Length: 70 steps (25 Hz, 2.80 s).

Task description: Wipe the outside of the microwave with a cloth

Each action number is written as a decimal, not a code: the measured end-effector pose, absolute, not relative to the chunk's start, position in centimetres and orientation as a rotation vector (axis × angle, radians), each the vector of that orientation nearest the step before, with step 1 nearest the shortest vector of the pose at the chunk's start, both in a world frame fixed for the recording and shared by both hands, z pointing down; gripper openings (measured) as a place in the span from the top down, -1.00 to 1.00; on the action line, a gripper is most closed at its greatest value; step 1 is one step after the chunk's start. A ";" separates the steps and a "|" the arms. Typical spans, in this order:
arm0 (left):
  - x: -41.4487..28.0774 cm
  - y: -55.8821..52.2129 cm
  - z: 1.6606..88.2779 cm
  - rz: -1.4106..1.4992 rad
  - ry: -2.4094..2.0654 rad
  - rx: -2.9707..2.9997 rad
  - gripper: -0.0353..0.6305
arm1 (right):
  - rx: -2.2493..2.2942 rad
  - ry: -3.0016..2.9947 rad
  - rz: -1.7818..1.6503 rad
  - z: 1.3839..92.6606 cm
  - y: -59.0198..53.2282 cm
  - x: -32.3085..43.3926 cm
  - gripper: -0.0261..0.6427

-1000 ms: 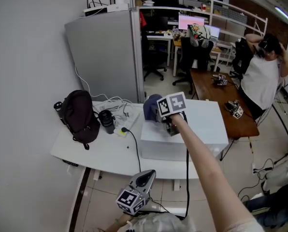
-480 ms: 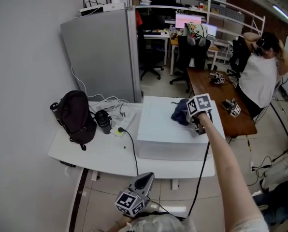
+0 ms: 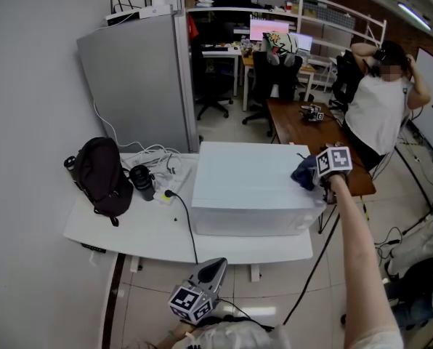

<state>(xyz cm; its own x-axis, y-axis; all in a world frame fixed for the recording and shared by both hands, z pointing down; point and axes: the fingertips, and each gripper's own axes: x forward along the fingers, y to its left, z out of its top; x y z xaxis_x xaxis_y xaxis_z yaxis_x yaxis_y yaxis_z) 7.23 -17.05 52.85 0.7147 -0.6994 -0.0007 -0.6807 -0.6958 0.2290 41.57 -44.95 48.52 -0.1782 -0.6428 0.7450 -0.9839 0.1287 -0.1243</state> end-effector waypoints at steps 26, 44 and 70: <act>5.0 -0.9 52.2 -0.154 -1.246 2.662 0.94 | 1.759 -2.619 0.489 45.0 -4.1 23.0 0.72; 4.1 21.6 51.2 -0.223 -1.162 2.629 0.94 | 1.905 -2.536 0.376 47.3 21.1 18.2 0.72; 7.9 23.6 50.6 -0.199 -1.177 2.677 0.94 | 1.846 -2.502 0.391 51.8 24.4 18.8 0.74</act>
